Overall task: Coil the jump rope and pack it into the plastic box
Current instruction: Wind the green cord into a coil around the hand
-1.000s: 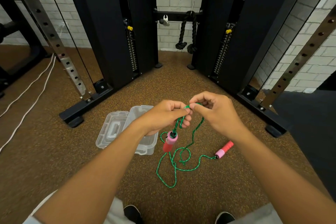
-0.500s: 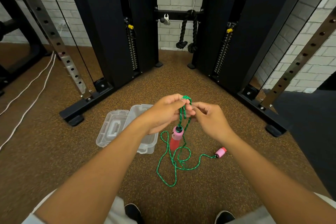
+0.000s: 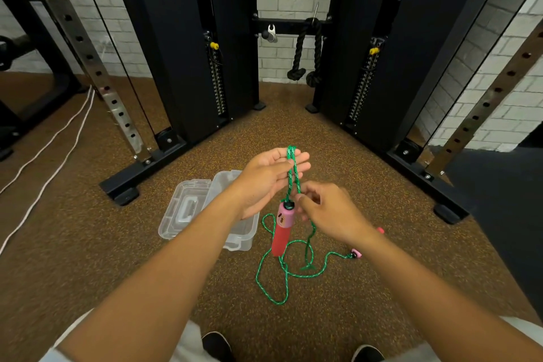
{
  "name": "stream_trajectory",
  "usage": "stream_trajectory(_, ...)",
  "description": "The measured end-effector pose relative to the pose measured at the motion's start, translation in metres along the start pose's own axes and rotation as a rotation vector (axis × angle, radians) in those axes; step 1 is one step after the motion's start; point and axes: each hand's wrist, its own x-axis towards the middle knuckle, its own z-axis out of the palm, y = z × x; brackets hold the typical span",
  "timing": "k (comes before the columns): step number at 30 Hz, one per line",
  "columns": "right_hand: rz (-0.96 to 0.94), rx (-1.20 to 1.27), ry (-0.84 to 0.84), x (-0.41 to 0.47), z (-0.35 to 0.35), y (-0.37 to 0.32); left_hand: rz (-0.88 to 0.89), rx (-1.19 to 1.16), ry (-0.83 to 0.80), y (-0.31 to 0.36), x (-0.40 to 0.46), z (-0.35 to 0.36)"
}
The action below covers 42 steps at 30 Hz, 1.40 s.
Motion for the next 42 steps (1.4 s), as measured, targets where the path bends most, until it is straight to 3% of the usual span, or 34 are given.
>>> stream_trajectory(6, -0.078, -0.071, 0.004, -0.006, -0.018, -0.01, 0.024, 0.004, 0.017, -0.001, 0.0, -0.007)
stream_trajectory(12, -0.161, -0.094, 0.081, -0.01, -0.036, -0.02, -0.009, 0.228, -0.054, -0.006, -0.004, -0.005)
stream_trajectory(17, -0.196, -0.056, 0.071, -0.01, -0.042, -0.025, 0.017, 0.246, -0.073, -0.007, -0.007, 0.001)
stream_trajectory(23, -0.221, -0.077, 0.231, -0.004, -0.052, -0.021, 0.098, 0.341, -0.137, -0.008, -0.01, 0.009)
stream_trajectory(29, -0.244, 0.036, 0.249, 0.001, -0.052, -0.018, 0.123, 0.358, -0.081, -0.009, -0.012, 0.013)
stream_trajectory(42, -0.139, 0.318, 0.234, 0.008, -0.05, -0.006, -0.031, 0.277, -0.133, -0.005, -0.015, 0.019)
